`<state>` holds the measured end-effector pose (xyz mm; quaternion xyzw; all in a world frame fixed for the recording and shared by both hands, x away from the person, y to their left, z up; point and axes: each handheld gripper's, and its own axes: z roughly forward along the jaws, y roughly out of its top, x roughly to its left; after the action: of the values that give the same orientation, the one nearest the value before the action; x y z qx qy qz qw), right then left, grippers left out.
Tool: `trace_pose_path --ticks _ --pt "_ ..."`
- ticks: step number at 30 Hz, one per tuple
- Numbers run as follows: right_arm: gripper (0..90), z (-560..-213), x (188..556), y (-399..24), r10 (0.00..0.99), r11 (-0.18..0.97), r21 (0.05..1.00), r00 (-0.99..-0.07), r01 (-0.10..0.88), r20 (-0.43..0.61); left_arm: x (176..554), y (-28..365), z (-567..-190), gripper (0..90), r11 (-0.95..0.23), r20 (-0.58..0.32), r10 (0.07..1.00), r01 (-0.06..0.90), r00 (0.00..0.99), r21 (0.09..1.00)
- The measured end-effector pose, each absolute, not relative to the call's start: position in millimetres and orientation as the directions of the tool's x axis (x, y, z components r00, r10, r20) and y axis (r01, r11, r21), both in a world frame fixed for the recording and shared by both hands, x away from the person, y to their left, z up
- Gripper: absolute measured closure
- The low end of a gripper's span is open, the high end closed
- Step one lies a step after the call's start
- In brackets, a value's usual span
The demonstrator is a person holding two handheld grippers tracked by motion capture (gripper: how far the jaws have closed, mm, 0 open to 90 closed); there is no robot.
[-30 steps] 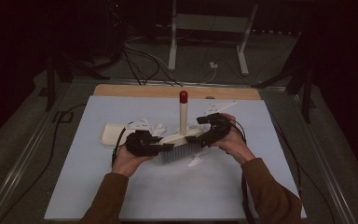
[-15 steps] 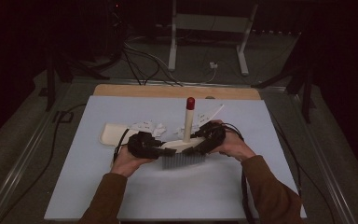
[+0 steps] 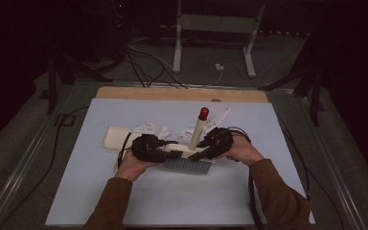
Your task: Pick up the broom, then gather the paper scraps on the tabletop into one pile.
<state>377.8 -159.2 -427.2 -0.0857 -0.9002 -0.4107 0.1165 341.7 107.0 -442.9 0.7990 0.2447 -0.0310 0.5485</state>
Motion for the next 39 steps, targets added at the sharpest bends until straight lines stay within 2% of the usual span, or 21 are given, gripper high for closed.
trace_pose_path --ticks 3,4,7,8,9,10,16,23,34,39 --pt "67.0 -428.0 379.0 -159.1 0.083 0.649 0.714 -0.958 0.262 0.276 342.7 111.4 -440.9 44.9 -0.244 -0.327 0.388 0.438 0.862 0.865" --pt "67.0 -428.3 379.2 -159.3 0.091 0.653 0.710 -0.958 0.264 0.272 342.8 113.3 -440.0 40.4 -0.234 -0.331 0.405 0.446 0.853 0.864" --pt "67.0 -427.9 380.2 -161.8 0.112 0.647 0.713 -0.958 0.271 0.263 341.6 118.9 -437.1 18.4 -0.215 -0.303 0.486 0.448 0.820 0.867" --pt "67.0 -427.2 380.9 -163.1 0.122 0.641 0.715 -0.957 0.279 0.264 341.5 120.9 -436.5 8.2 -0.209 -0.295 0.512 0.451 0.807 0.868" --pt "66.9 -426.5 381.6 -164.4 0.130 0.633 0.720 -0.955 0.286 0.265 341.5 123.3 -436.1 2.2 -0.203 -0.287 0.533 0.450 0.796 0.870" --pt "66.9 -425.8 382.4 -165.5 0.141 0.625 0.725 -0.955 0.290 0.261 341.3 125.4 -435.8 0.4 -0.198 -0.274 0.556 0.445 0.785 0.874" --pt "66.9 -423.2 385.7 -172.0 0.190 0.588 0.742 -0.947 0.321 0.260 338.1 134.8 -433.6 0.3 -0.172 -0.205 0.674 0.420 0.710 0.891" --pt "66.9 -420.6 385.5 -177.0 0.215 0.571 0.752 -0.944 0.329 0.249 330.8 145.6 -430.2 0.3 -0.118 -0.142 0.804 0.389 0.577 0.914" --pt "66.9 -413.4 391.0 -186.9 0.284 0.497 0.790 -0.927 0.359 0.243 308.3 175.6 -437.0 0.3 -0.108 -0.101 0.873 0.391 0.478 0.914" --pt "66.9 -411.2 397.0 -194.1 0.367 0.435 0.809 -0.899 0.395 0.241 296.9 191.8 -443.2 0.3 -0.102 -0.084 0.902 0.398 0.424 0.911"
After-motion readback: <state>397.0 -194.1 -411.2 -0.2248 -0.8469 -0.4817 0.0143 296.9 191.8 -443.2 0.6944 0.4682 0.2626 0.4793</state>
